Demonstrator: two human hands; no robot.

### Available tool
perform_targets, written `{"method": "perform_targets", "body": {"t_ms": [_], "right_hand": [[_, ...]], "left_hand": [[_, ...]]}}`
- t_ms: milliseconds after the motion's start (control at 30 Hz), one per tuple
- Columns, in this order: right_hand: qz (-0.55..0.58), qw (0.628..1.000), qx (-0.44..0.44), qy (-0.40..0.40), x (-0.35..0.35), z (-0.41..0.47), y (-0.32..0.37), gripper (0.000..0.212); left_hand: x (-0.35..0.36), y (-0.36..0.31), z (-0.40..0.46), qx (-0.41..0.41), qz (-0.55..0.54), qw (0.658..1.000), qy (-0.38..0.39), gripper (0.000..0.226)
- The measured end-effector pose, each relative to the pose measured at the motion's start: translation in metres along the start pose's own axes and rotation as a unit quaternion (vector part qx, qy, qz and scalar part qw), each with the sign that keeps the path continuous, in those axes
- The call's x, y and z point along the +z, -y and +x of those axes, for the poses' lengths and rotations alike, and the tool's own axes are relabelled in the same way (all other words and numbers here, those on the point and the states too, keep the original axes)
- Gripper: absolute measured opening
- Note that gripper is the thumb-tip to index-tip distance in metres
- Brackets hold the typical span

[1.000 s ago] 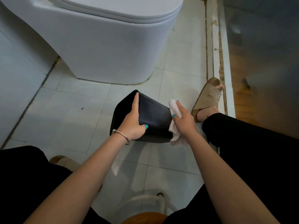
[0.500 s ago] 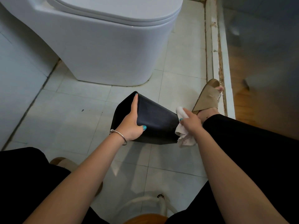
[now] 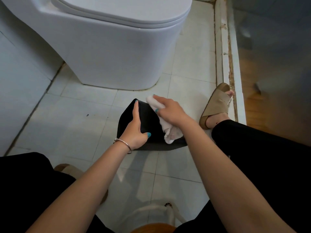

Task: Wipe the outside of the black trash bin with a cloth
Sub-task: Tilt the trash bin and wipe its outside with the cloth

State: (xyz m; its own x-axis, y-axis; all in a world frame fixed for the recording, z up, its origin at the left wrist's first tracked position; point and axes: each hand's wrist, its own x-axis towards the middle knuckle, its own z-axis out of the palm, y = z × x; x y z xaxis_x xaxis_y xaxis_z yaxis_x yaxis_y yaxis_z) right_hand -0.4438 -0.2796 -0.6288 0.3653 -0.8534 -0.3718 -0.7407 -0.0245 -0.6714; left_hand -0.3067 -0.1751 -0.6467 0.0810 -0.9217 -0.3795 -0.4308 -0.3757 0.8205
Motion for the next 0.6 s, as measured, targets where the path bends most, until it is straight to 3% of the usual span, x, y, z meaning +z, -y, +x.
{"method": "perform_targets", "body": {"t_ms": [233,600], "right_hand": [[-0.029,0.994,-0.103,-0.011,0.033,-0.018,0.023,0.064],[-0.076,0.994,-0.056,-0.061,0.025,-0.020,-0.026,0.065]], "left_hand": [[0.007,0.009,-0.010,0.020,-0.043,0.998,-0.032,0.114],[0.014,0.008,-0.009,-0.017,-0.017,0.998,-0.060,0.112]]}}
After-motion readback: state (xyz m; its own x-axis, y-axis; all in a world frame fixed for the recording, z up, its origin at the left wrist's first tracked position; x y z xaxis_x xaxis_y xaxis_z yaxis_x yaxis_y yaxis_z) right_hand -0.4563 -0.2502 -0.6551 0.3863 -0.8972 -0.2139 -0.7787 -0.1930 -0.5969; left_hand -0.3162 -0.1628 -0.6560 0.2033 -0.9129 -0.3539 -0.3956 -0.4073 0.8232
